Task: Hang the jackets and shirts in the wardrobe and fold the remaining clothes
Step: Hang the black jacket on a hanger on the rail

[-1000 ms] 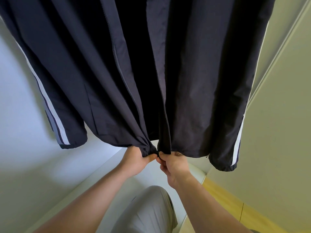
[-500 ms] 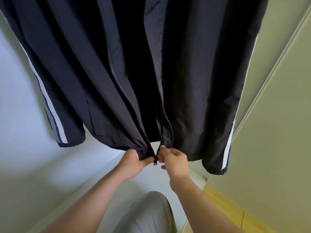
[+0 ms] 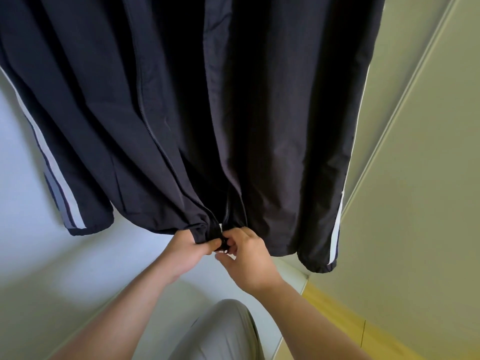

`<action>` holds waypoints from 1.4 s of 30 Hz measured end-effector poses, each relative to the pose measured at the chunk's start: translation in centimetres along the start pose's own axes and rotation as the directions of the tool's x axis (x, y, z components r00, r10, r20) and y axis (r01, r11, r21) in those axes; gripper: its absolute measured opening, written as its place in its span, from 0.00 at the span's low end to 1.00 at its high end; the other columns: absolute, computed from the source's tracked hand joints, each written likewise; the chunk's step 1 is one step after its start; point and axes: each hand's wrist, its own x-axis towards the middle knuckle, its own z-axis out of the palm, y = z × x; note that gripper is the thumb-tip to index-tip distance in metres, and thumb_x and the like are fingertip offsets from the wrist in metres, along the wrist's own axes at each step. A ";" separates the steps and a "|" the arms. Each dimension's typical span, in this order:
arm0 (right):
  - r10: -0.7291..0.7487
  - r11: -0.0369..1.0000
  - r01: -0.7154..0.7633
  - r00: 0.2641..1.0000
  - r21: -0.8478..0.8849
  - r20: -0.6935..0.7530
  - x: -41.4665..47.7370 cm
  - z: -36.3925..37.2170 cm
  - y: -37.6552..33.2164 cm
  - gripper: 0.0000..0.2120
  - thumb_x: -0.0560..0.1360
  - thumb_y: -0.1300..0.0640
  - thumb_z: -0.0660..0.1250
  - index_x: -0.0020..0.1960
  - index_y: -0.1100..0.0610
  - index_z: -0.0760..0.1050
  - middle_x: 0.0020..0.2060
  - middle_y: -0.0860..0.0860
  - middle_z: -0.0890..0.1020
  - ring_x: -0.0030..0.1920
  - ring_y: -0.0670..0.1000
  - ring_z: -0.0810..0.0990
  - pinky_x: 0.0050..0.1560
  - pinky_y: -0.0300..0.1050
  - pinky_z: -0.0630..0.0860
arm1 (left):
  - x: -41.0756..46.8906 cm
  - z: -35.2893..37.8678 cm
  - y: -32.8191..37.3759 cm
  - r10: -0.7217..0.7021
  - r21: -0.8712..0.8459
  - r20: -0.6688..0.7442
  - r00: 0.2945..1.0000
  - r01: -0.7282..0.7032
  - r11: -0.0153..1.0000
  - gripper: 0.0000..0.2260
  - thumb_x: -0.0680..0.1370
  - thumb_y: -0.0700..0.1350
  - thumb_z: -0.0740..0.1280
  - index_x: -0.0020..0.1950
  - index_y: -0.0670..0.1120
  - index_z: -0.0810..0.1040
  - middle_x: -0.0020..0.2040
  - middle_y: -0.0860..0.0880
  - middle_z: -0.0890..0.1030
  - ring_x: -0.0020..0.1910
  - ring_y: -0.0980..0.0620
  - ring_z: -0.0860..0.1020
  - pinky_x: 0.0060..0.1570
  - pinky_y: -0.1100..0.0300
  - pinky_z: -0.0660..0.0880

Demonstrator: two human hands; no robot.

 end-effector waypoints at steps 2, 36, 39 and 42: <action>0.008 1.000 -0.008 1.000 -0.027 -0.004 0.0 0.1 -0.1 0.15 0.75 0.58 0.74 0.61 0.55 0.78 0.50 0.46 0.74 0.42 0.43 0.75 0.49 0.38 0.77 | 0.1 0.0 0.1 0.001 0.009 0.001 1.000 -0.001 1.000 0.06 0.77 0.42 0.75 0.44 0.54 0.85 0.43 0.48 0.86 0.42 0.54 0.82 0.46 0.60 0.78; -0.277 0.888 0.142 0.924 -0.437 -0.264 1.9 -2.7 -2.7 0.03 0.76 0.59 0.73 0.45 0.57 0.80 0.36 0.51 0.81 0.38 0.56 0.79 0.33 0.50 0.78 | -0.7 -1.6 2.8 0.035 0.740 -0.318 0.947 0.225 0.634 0.30 0.69 0.75 0.62 0.29 0.49 0.78 0.23 0.56 0.78 0.25 0.55 0.78 0.31 0.60 0.76; -0.252 0.907 0.123 0.925 -0.404 -0.284 2.0 -2.6 -3.0 0.03 0.76 0.58 0.73 0.45 0.57 0.82 0.36 0.52 0.81 0.38 0.57 0.79 0.33 0.51 0.78 | -1.2 -1.3 3.1 0.370 0.711 -0.237 0.898 -0.099 0.696 0.16 0.67 0.66 0.75 0.36 0.55 0.80 0.31 0.61 0.79 0.32 0.60 0.77 0.31 0.61 0.72; -0.268 0.913 0.156 0.926 -0.377 -0.266 2.1 -2.5 -3.5 0.03 0.77 0.59 0.71 0.45 0.56 0.83 0.37 0.52 0.82 0.38 0.57 0.79 0.35 0.52 0.78 | -0.9 0.0 2.2 0.442 0.585 -0.149 0.884 -0.282 0.760 0.17 0.65 0.55 0.82 0.48 0.50 0.84 0.41 0.58 0.80 0.39 0.58 0.79 0.39 0.61 0.76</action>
